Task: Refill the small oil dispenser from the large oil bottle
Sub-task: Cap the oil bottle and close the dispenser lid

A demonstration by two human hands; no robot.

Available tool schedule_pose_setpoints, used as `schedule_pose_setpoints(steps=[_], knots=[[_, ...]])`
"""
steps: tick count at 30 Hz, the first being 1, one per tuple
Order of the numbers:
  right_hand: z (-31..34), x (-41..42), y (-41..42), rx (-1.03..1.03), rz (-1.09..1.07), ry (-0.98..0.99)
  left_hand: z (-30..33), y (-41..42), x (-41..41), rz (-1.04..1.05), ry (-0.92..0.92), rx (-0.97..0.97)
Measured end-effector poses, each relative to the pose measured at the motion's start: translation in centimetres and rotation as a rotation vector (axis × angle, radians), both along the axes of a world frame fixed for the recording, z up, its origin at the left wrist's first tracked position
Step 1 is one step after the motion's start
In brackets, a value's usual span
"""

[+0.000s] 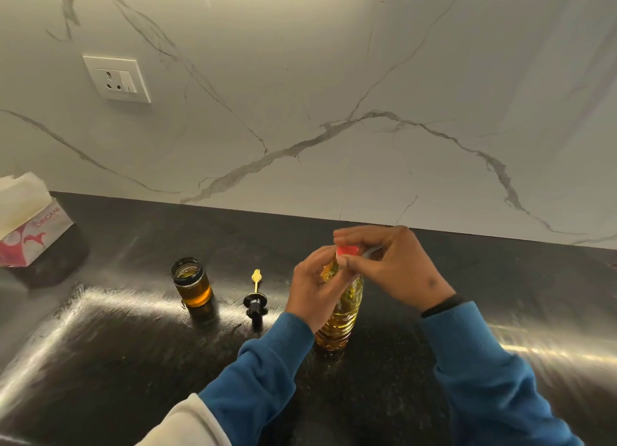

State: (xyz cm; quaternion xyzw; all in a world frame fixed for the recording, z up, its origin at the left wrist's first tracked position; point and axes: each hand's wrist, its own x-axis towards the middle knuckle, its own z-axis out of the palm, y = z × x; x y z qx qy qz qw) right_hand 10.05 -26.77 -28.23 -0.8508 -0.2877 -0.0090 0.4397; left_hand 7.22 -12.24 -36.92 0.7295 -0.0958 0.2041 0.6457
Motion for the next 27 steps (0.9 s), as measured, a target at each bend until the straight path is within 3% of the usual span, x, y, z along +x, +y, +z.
schedule_pose_setpoints(steps=[7, 14, 16, 21, 24, 27], knots=[[-1.9, -0.1, -0.6, 0.357, 0.105, 0.239, 0.0, 0.3, -0.1, -0.013, 0.03, 0.031], [-3.8, -1.4, 0.9, 0.479, -0.11, 0.19, -0.3, 0.0, 0.0, 0.028, 0.01, 0.024], [-4.4, -2.0, 1.6, 0.47, -0.231, 0.14, -0.3, -0.3, 0.0, 0.04, 0.005, 0.027], [-5.7, -3.7, 4.1, 0.399, -0.485, -0.21, -0.3, -0.5, -0.1, 0.032, 0.018, -0.016], [-4.9, -3.0, 3.2, 0.456, -0.35, -0.025, -0.3, -0.2, -0.2, -0.005, 0.042, -0.035], [-3.3, -1.1, 0.8, 0.443, -0.082, 0.168, -0.4, -0.1, 0.0, -0.03, 0.069, 0.01]])
